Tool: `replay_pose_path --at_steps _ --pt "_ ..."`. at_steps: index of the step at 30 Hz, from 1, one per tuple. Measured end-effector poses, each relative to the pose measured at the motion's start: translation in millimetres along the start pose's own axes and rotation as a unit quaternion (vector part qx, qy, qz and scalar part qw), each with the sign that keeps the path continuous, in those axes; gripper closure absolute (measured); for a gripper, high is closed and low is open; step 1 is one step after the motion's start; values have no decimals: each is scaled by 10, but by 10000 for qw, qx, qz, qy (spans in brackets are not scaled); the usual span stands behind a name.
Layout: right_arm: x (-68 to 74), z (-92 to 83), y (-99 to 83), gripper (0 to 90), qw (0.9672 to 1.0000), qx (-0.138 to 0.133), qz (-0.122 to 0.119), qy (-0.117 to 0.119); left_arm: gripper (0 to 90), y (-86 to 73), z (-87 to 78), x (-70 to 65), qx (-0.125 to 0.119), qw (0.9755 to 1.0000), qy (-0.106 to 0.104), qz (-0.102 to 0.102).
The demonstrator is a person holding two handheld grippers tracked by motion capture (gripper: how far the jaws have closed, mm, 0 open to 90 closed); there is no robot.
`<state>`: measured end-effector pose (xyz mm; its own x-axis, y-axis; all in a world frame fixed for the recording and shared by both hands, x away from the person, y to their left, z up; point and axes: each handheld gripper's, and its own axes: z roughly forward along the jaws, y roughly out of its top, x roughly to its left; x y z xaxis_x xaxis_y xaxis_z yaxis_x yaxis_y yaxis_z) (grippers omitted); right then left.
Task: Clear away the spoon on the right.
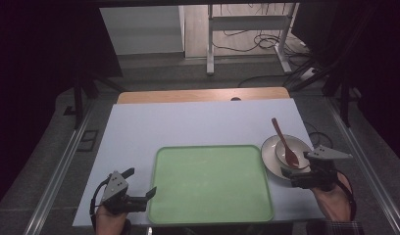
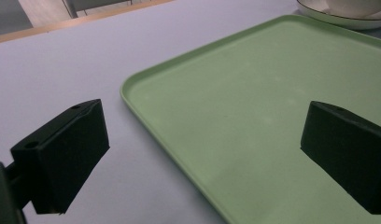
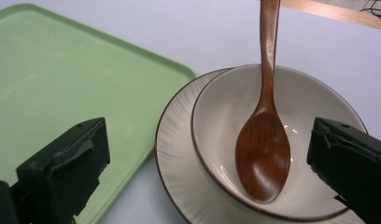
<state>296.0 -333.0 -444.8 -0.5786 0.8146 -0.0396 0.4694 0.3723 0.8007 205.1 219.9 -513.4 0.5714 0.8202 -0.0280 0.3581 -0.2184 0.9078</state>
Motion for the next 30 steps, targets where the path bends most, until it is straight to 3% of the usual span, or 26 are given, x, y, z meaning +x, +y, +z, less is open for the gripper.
replay_pose_path --at_steps 30 --pt "-151 333 352 12 9999 122 72 -55 9 0 9 -2 32 10000 -48 -12"
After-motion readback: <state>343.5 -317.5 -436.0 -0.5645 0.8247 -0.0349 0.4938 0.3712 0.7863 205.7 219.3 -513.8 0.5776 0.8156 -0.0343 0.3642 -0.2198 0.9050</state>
